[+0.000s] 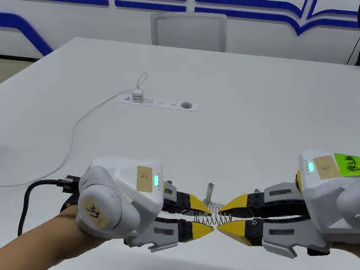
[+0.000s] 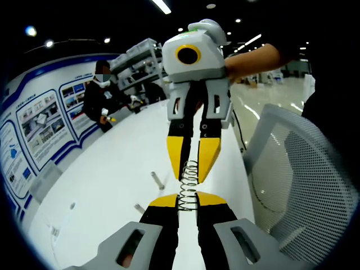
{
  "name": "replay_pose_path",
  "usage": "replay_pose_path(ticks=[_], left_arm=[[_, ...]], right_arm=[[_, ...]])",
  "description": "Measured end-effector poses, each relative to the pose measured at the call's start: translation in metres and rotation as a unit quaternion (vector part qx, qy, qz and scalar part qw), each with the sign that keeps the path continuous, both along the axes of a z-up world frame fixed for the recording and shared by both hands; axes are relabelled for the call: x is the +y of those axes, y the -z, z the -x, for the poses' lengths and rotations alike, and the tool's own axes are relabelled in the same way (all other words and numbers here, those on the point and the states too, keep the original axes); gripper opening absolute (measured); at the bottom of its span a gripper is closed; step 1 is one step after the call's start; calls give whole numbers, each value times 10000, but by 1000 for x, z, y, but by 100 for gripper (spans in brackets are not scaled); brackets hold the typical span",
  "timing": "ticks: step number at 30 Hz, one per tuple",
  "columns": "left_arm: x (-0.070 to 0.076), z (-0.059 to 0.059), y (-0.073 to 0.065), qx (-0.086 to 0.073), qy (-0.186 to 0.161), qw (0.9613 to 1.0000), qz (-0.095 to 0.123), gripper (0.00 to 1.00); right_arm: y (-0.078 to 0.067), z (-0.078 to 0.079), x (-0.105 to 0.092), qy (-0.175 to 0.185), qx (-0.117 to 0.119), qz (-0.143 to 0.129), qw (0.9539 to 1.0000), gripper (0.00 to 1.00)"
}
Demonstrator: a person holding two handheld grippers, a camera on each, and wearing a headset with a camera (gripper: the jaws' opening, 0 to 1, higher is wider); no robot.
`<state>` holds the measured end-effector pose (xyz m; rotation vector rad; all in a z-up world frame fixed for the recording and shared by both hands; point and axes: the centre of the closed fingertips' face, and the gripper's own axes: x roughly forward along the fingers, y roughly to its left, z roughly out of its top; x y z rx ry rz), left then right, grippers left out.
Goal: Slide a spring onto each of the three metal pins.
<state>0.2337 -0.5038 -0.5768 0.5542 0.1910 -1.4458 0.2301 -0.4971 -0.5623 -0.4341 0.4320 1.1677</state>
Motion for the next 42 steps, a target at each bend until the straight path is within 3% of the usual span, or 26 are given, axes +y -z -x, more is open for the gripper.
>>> replay_pose_path(ticks=[3,7,12,18,20,22,23,30,39,42], left_arm=[[1,0,2,-15,-7,10000,-59,10],[2,-1,2,-18,-89,9999,-43,10],[1,0,-1,66,-164,9998,23,10],[-1,0,-8,265,-271,9988,298,10],[-6,1,-15,384,-294,9973,550,10],[-5,0,-12,326,-317,9978,482,10],[-5,0,-11,382,-326,9975,497,10],[-6,1,-11,447,-377,9963,629,10],[-2,-2,-4,475,-508,9957,605,10],[-2,-3,-5,519,-519,9952,644,10]], right_arm=[[-12,1,9,69,127,-485,9987,11],[-13,0,10,102,141,-473,9987,11],[-21,-1,16,151,208,-772,9967,11],[-29,-3,22,270,347,-1114,9928,12],[-27,-3,24,302,342,-1110,9928,12],[-28,-4,25,334,202,-1089,9933,12],[-27,-4,26,340,208,-1053,9936,12],[-28,-5,24,471,385,-1186,9911,12],[-24,-6,16,590,491,-1184,9900,12],[-25,-6,17,624,529,-1293,9882,12]])
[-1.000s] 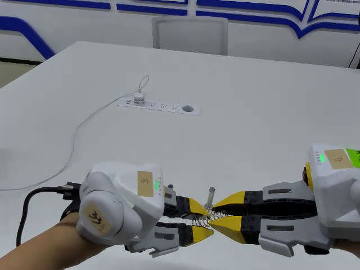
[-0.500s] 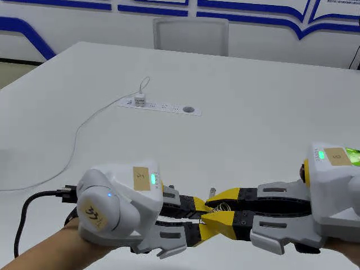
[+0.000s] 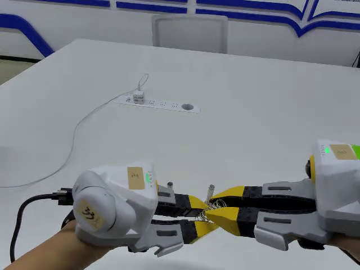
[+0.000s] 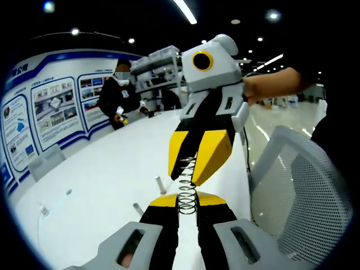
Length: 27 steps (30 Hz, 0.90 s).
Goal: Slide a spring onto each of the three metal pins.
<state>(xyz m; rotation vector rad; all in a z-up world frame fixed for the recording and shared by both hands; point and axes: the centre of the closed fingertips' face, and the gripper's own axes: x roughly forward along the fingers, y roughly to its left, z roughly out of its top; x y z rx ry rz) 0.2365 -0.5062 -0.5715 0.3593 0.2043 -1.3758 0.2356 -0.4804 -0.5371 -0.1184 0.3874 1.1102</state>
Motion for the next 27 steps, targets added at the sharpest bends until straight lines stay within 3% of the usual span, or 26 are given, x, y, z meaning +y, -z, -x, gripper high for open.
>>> replay_pose_path(ticks=[8,14,21,27], left_arm=[[-3,0,-1,-58,32,10000,-43,10],[-1,0,0,103,-42,9999,-5,11],[3,-4,-2,134,-174,9997,63,15],[8,-7,-3,204,-258,9994,103,20]], right_arm=[[-5,-2,7,15,-106,-83,9999,11],[-3,-3,7,14,-96,-5,10000,11],[-2,-7,4,79,-179,195,9996,11],[-3,-9,2,184,-186,163,9995,11]])
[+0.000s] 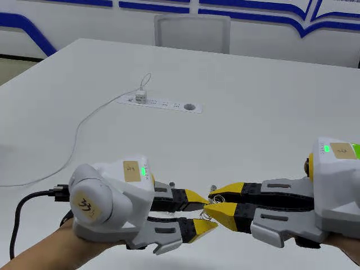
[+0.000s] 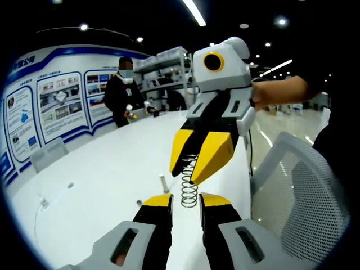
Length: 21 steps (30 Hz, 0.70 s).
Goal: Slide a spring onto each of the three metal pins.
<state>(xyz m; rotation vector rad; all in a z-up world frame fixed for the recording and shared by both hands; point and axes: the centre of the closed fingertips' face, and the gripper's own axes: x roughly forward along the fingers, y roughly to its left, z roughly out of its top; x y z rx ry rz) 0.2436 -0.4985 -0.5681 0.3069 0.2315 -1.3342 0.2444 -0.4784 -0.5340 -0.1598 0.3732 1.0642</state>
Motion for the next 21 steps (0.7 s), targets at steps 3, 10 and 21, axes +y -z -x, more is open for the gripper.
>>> replay_pose_path(ticks=[3,10,21], left_arm=[[4,-3,0,57,-107,9999,48,20],[15,-9,3,198,-339,9992,49,34],[36,-11,14,402,-689,9968,92,47]], right_arm=[[0,-3,-4,105,3,-21,9999,11],[0,-15,-20,399,-13,23,9992,11],[2,-28,-42,753,-25,124,9971,11]])
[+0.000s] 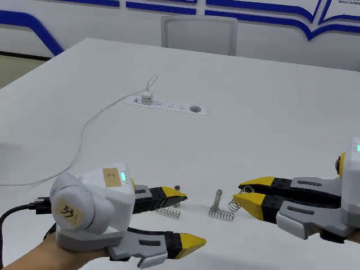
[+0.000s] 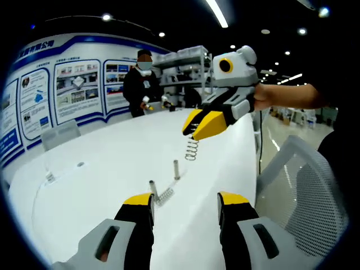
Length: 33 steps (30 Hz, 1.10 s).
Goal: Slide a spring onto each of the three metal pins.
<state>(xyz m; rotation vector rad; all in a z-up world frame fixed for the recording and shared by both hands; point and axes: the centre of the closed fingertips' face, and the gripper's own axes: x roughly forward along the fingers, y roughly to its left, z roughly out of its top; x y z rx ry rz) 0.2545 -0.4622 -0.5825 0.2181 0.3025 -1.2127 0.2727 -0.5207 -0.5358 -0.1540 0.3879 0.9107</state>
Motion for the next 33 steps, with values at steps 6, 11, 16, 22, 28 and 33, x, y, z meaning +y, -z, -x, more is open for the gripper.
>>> replay_pose_path(ticks=[6,11,16,22,28,33], left_arm=[[16,-7,6,60,-333,9994,-35,51],[27,-7,14,178,-518,9985,-28,55],[36,-10,15,218,-675,9975,21,57],[49,-14,18,192,-814,9965,-9,63],[62,-17,21,155,-949,9954,-62,67],[70,-24,20,198,-1252,9919,125,71]], right_arm=[[6,-3,-13,262,9,25,9997,11],[12,-5,-24,554,53,-25,9984,11],[16,-5,-35,685,129,12,9976,11],[17,-9,-51,872,151,1,9961,11],[15,-15,-66,1031,114,0,9946,11],[12,-20,-74,1143,92,4,9934,11]])
